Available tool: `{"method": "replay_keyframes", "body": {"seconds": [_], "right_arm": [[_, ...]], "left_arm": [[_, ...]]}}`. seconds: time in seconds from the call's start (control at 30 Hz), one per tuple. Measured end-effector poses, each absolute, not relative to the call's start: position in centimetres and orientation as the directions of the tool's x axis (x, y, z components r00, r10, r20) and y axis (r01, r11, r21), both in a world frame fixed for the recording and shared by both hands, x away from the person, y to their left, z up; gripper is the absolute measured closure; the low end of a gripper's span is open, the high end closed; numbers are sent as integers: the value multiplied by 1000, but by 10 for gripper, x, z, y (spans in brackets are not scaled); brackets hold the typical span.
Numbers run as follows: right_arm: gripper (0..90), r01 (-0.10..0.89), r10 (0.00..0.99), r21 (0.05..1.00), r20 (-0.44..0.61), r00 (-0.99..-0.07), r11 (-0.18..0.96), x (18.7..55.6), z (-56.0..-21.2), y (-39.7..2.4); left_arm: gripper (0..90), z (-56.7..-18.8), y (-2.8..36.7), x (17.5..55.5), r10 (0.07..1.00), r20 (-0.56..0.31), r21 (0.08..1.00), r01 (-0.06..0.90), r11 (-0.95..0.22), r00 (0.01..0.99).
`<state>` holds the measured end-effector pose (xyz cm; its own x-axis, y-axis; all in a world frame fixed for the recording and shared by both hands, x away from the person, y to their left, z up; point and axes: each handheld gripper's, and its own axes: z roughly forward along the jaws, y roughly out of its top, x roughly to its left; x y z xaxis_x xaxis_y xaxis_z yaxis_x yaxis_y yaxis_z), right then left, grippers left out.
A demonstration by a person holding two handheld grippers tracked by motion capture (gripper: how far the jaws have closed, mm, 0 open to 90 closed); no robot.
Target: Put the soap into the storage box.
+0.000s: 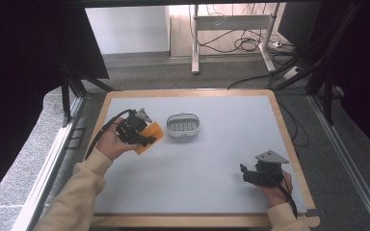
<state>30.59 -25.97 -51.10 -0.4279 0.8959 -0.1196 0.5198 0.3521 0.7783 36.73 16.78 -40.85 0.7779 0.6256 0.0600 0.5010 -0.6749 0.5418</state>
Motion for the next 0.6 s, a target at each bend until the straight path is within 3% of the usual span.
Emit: {"method": "replay_keyframes", "body": {"seconds": [0.6], "right_arm": [[164,517,898,783,-117,-425,347,305,-510,-260]], "left_arm": [[620,-396,152,385,582,94,527,456,-717,807]]}}
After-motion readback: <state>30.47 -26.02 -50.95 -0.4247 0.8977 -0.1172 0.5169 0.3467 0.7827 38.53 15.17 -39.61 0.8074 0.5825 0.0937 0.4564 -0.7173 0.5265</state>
